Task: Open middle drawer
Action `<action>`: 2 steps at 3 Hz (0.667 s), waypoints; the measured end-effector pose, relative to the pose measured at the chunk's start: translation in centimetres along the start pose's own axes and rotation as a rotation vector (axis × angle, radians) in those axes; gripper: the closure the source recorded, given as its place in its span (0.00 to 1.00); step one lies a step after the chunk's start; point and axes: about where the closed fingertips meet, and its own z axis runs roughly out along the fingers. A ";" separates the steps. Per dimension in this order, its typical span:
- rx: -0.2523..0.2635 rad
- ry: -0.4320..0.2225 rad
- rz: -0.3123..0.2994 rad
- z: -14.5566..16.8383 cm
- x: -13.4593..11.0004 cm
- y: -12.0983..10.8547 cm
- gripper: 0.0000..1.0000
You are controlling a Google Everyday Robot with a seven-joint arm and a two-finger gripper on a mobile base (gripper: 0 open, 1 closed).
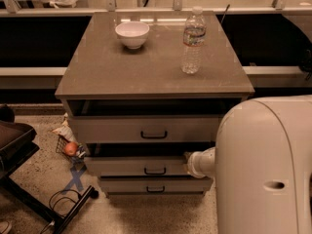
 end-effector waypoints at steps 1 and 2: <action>0.000 0.000 0.000 0.0 0.0 0.0 1.00; 0.000 0.000 0.000 -0.2 0.0 -0.1 1.00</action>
Offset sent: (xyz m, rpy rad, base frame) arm -0.4090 -0.1016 0.1462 -0.2364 0.3202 0.1060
